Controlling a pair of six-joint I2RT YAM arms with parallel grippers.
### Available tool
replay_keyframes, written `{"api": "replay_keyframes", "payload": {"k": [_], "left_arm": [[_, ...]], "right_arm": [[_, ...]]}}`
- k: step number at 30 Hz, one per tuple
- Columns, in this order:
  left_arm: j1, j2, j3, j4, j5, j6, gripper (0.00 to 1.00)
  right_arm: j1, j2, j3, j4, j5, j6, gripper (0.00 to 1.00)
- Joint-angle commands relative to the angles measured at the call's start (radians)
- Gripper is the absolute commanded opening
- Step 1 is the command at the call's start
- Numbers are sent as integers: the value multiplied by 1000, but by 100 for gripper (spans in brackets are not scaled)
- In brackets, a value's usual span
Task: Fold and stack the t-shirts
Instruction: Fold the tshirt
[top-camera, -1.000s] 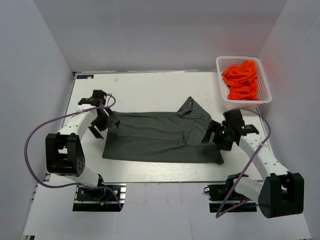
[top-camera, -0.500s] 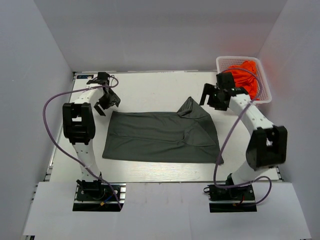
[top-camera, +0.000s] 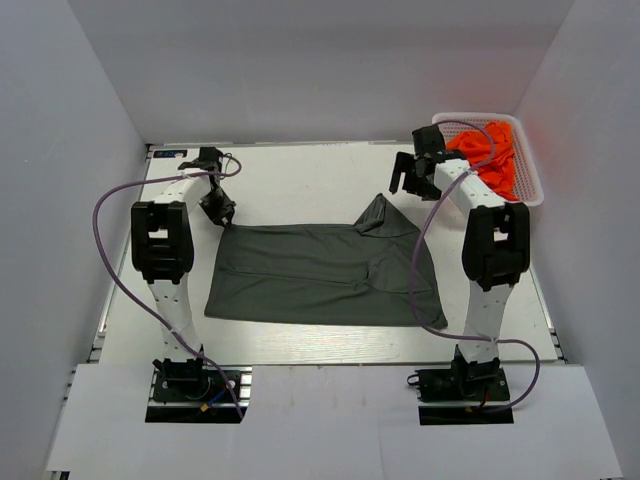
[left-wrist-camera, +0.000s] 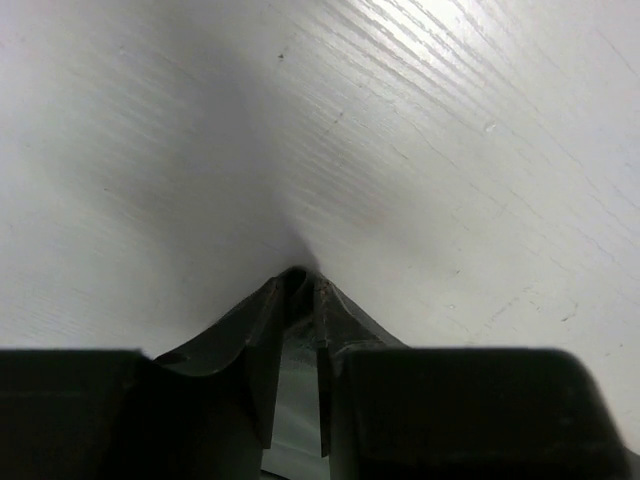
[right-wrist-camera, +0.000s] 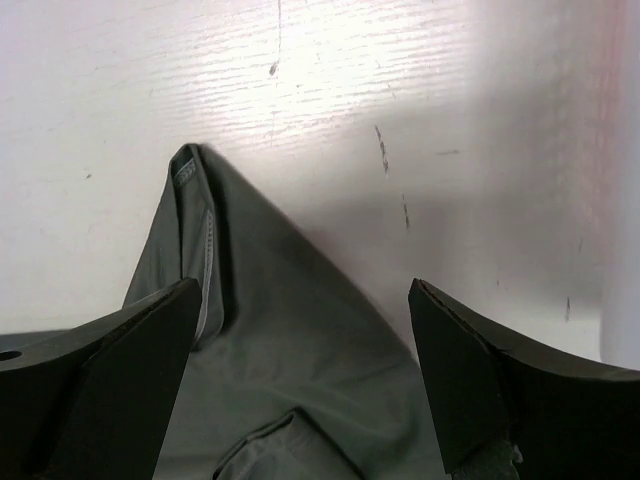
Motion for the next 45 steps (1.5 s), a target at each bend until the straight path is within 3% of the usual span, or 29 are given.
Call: {"api": "replay_keyframes", "payload": {"k": [1,4,6,7,18,21,22,24,27,28,29,30,36,45], "left_arm": [[3,-9,-24,29,36,9,28],[3,-20,-63,52,63,19,24],[3,-30,-85,64,74,19,3],[3,-30,-103,64,83,19,0],[3,-144,-192,150,50,29,0],[3,-153,-202,150,50,29,0],[3,-162,-202,150,50,29,0],[3,-162,-211,159,50,29,0],[3,-173,-220,168,50,38,0],[3,-182,-220,168,50,38,0],[-6,-193,-220,168,50,38,0],[-6,-193,-229,179,50,38,0],[-15,-263,-249,201,79,48,0],[-15,-351,-321,201,70,39,0]], "right_arm": [[7,27,63,7,35,-16,90],[8,69,81,32,44,-13,90],[11,111,95,29,42,-20,90],[19,119,124,26,33,-23,90],[82,237,215,64,-30,-94,90],[88,256,215,65,-7,-80,78],[86,261,212,65,4,-71,64],[86,265,204,78,15,-62,62],[85,277,198,102,16,-63,48],[88,282,197,110,10,-62,34],[88,282,198,117,4,-62,12],[86,284,200,119,-2,-60,0],[97,170,129,150,-31,-68,0],[106,-213,-286,191,31,-40,0]]}}
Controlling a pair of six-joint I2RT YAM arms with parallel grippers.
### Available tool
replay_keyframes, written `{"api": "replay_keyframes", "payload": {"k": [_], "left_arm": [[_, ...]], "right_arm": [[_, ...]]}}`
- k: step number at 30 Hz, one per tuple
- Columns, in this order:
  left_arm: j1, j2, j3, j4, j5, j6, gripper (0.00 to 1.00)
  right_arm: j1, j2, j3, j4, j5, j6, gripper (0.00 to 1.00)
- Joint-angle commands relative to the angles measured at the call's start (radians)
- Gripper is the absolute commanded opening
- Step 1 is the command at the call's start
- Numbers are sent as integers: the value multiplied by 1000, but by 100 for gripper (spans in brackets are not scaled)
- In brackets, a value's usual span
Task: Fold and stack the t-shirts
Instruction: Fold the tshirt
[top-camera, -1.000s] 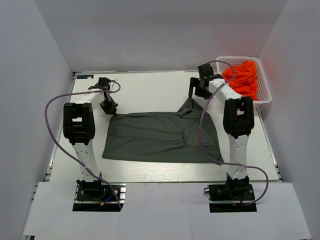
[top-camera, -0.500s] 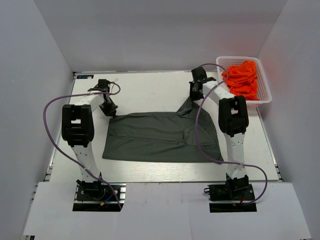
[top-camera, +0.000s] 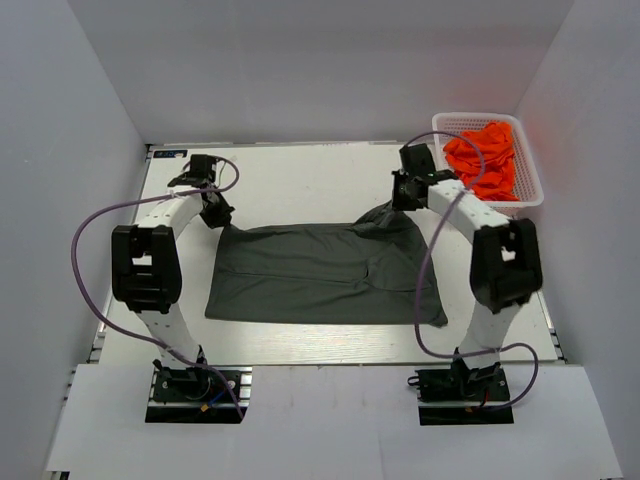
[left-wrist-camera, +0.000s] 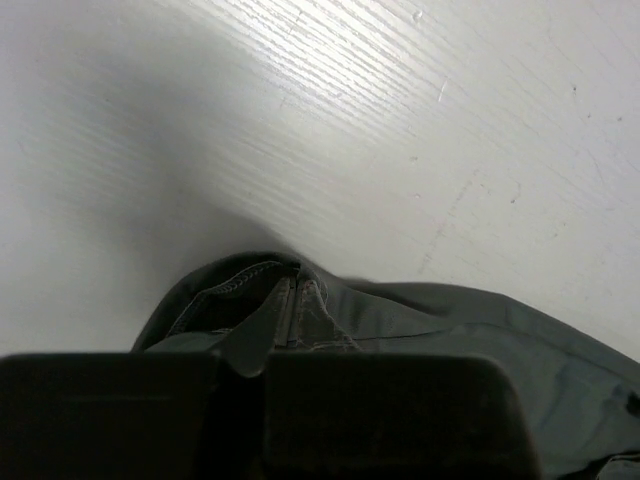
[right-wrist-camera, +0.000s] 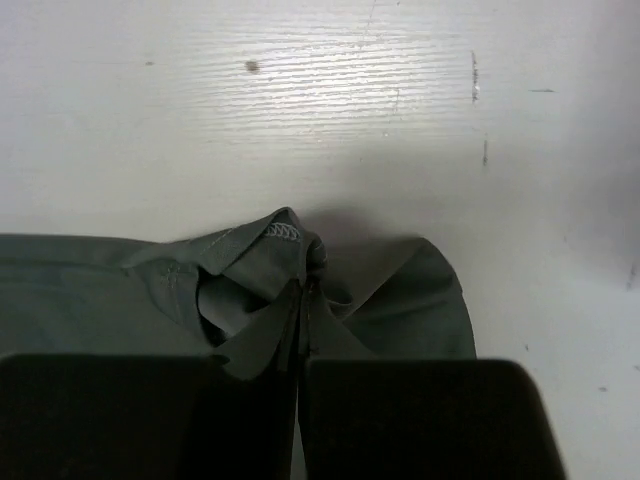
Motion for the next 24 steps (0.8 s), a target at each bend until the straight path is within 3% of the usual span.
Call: {"api": "replay_keyframes", "payload": {"k": [1,13,24], "left_arm": [[-4,-82,-27,-3,-1,0,0],[-4,-207,-96,-106,-111,-44,0],[-4,-248,-118,-150,-175,-63,0]], "right_arm": [[4,-173,-107,10,34,22,0],[56,-644,-558,-65,-111,144,0],[101,-845,-674,-183,-107,233,0]]}}
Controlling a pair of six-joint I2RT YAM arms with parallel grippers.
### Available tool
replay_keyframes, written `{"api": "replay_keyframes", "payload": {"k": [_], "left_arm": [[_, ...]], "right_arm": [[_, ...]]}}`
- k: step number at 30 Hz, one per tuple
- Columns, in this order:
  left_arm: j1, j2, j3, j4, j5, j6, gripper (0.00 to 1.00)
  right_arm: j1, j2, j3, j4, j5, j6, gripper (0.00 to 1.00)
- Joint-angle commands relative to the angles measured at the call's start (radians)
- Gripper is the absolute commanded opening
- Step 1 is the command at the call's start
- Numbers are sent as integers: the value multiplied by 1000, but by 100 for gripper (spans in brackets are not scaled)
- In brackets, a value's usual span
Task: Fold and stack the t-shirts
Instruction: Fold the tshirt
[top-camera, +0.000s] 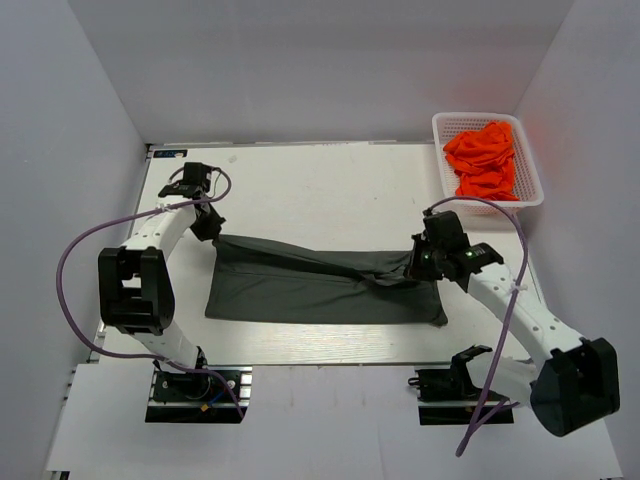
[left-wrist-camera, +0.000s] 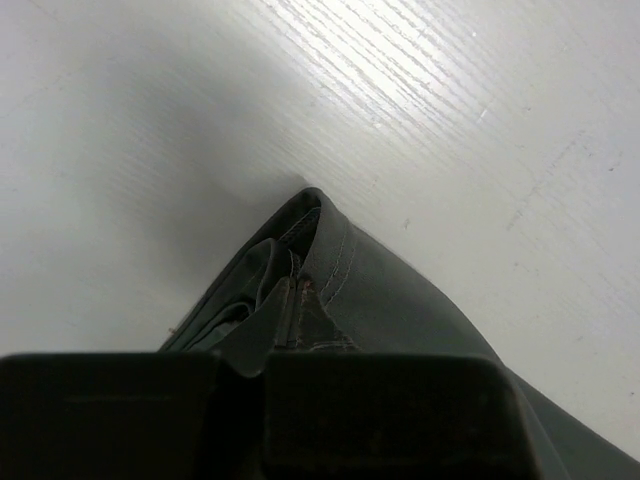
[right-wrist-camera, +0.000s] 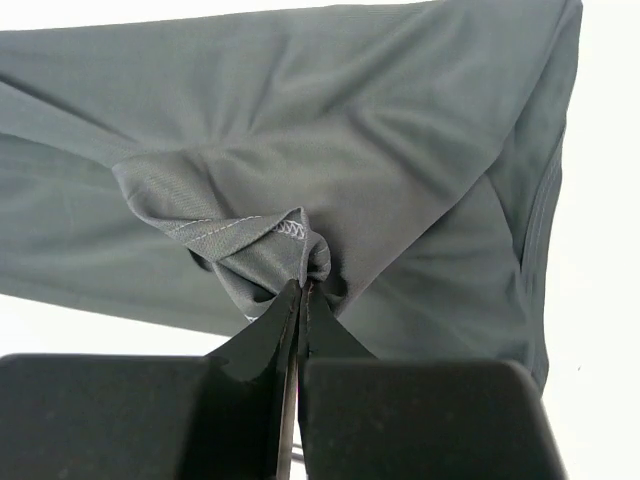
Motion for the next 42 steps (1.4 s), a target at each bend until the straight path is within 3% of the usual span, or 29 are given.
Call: {"api": "replay_keyframes", "payload": {"k": [1,11,12,15,16,17,22,25,29,35,37,42], "left_arm": [[-4,-65,-4,-22,-46,-9,0],[-4,-55,-43,-85,-78,-58,0],[-4,-44,-53,-109,-87,-69,2],[9,16,-22,-214,-99,-98,55],[9,30,-10,-242,-116,-98,89],[9,39,1,-266,-157,-107,100],[9,25,94,-367,-215,-135,100],[9,-2,180,-356,-156,-110,100],[-4,-30,214,-258,-26,-47,100],[-23,-35,61,74,495,-7,100],[-34,-12,13,160,558,-7,100],[-45,60,-5,64,464,-7,100]], "right_arm": [[8,-56,-5,-63,5,38,0],[35,-104,-127,-4,-85,101,0],[38,-107,-153,2,-91,99,18],[45,-104,-201,3,-134,98,66],[47,-102,-200,-13,-151,90,90],[47,-104,-194,-28,-157,84,90],[45,-115,-76,-134,-95,24,90],[44,-98,1,-97,-88,17,90],[45,-32,38,15,-189,-2,90],[65,86,-26,235,-404,47,90],[73,109,-64,277,-433,72,90],[67,195,-118,257,-386,86,90]]}}
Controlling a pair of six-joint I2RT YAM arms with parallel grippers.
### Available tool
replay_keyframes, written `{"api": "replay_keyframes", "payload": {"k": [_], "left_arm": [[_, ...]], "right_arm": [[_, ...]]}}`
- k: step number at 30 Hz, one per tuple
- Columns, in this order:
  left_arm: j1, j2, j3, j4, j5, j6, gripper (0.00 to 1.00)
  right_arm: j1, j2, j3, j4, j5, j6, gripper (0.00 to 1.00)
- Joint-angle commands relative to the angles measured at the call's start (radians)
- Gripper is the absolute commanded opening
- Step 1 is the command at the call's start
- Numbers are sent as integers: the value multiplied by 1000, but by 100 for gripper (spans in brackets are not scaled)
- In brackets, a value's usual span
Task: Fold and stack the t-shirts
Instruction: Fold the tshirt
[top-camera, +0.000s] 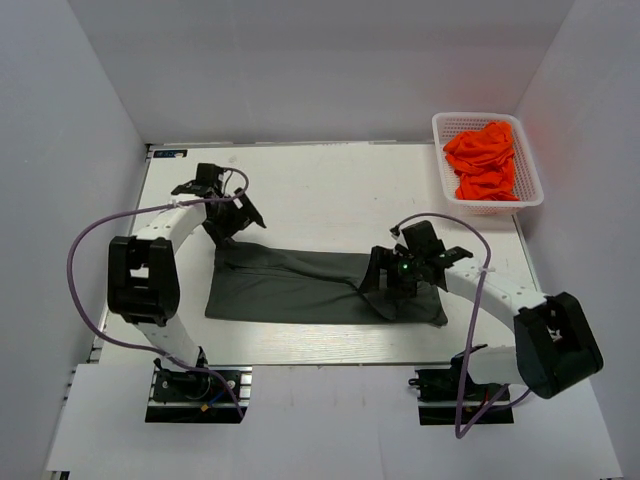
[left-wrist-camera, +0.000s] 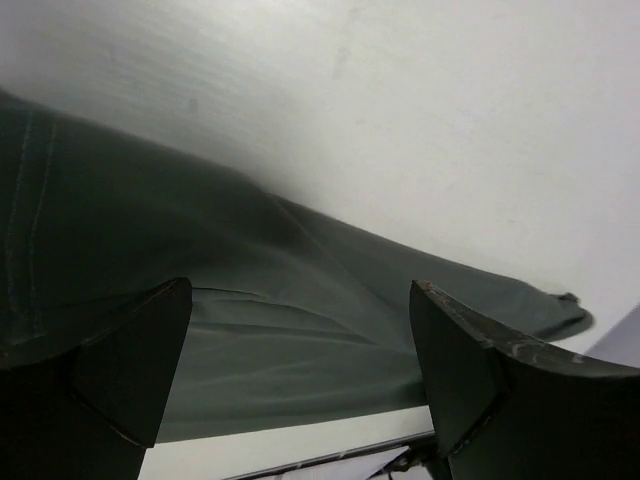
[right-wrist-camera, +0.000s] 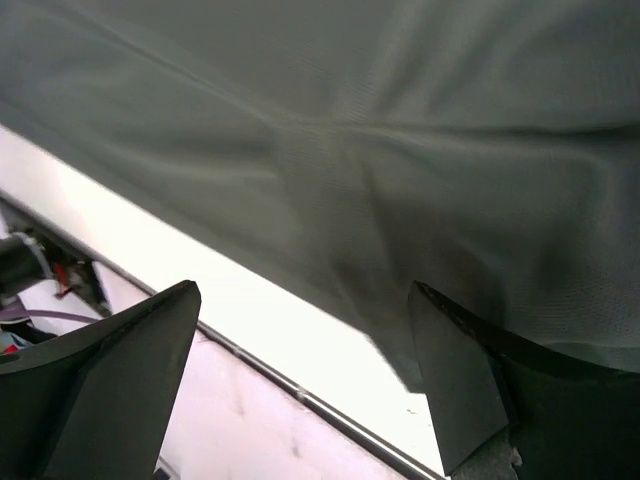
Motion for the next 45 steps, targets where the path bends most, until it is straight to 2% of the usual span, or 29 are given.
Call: {"api": "replay_keyframes", "payload": {"k": [1,3,7,12,15,18,23,27,28,32,33,37,38,41,45], "left_arm": [[-1,3,-33,-37,-37,14,100],[16,3,-84,-77,-129,14,100],[27,-26,-166,-88,-425,-57,100],[51,171,-145,-69,-360,-75,100],[61,211,-145,-95,-350,-75,100],[61,167,-206,-75,-341,-84,100],[39,37,-184,-118,-341,-84,100],[39,-32,-76,-212,-378,-71,100],[39,-45,-9,-256,-398,-62,100],[30,-101,114,-284,-438,21,100],[30,-111,125,-284,-447,35,100],[2,-141,134,-213,-341,121,100],[-8,-141,119,-180,-276,138,100],[-62,-151,65,-131,-196,188,100],[-137,-108,-8,-130,-198,198,100]], "right_arm": [[-3,31,-53,41,-9,24,90],[-6,60,-67,33,7,33,90],[-17,109,-127,-5,48,83,90],[-41,135,-156,-48,122,87,90],[-58,142,-138,-83,180,79,90],[-74,155,-118,-91,202,61,90],[-101,247,-33,-76,208,12,90],[-103,284,113,-147,197,-80,90],[-100,272,147,-177,197,-87,90],[-104,139,221,-252,206,-108,90],[-100,110,232,-311,253,-104,90],[-106,37,235,-391,333,-49,90],[-103,30,229,-401,382,-39,90],[-106,17,175,-395,448,16,90],[-107,59,132,-372,467,50,90]]}}
